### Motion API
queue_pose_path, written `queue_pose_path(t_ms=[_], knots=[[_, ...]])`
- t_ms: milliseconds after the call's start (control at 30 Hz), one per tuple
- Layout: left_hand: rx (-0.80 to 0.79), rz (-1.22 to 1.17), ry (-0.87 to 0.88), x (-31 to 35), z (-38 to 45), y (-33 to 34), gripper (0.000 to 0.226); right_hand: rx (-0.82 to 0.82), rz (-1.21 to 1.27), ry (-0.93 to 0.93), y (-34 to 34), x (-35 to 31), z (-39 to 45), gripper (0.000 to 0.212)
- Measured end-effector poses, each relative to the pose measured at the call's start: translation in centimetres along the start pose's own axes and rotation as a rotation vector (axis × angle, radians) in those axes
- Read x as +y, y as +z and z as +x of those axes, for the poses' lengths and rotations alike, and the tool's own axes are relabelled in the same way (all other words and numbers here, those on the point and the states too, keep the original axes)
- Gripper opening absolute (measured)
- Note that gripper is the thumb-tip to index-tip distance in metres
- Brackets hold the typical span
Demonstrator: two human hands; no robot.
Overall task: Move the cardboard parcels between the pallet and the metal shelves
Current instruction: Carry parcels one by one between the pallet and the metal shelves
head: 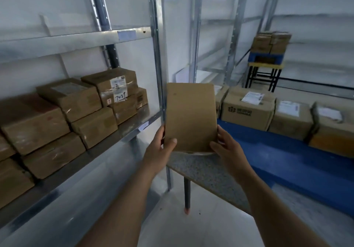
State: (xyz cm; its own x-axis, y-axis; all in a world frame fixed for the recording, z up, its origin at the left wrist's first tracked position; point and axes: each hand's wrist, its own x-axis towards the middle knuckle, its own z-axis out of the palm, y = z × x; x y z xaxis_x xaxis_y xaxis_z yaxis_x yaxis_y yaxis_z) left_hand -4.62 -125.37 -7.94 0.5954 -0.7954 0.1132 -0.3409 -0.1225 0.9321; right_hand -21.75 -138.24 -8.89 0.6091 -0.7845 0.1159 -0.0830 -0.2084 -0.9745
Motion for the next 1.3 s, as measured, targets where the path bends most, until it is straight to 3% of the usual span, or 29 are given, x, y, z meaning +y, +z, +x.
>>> queue_pose_path(t_ms=[100,233,500,600,767,833,967,1133,1200,1300], knots=[[-0.056,0.005,-0.016,-0.4,3.6,1.0,0.049,0.069,-0.011,0.054,-0.4,1.0,2.2,0.058],[-0.171,0.045,-0.039,-1.4,7.5,1.7,0.065,0.124,-0.045,0.124,-0.2,2.6,4.7,0.057],[-0.334,0.050,-0.075,-3.9,13.8,2.0,0.036,0.190,-0.129,0.229,1.1,5.2,9.3,0.044],[-0.365,0.065,-0.090,-5.1,16.5,2.0,0.042,0.226,-0.152,0.253,2.1,6.0,11.0,0.037],[-0.420,0.073,-0.129,-7.1,20.5,2.2,0.069,0.265,-0.188,0.262,3.7,7.3,12.9,0.028],[-0.440,0.094,-0.131,-8.0,21.8,2.1,0.076,0.245,-0.196,0.260,4.1,7.8,13.3,0.035],[-0.564,0.025,-0.142,-10.0,23.5,1.6,0.087,0.186,-0.314,0.287,4.2,9.2,14.2,0.071],[-0.629,0.143,-0.113,-12.0,24.9,1.9,0.080,0.196,-0.467,0.284,4.5,10.4,15.3,0.067],[-0.592,0.267,-0.077,-12.4,24.9,2.0,0.072,0.198,-0.496,0.273,4.5,10.9,15.3,0.070],[-0.574,0.272,-0.110,-13.2,25.0,2.3,0.055,0.173,-0.589,0.318,4.4,11.4,15.4,0.066]])
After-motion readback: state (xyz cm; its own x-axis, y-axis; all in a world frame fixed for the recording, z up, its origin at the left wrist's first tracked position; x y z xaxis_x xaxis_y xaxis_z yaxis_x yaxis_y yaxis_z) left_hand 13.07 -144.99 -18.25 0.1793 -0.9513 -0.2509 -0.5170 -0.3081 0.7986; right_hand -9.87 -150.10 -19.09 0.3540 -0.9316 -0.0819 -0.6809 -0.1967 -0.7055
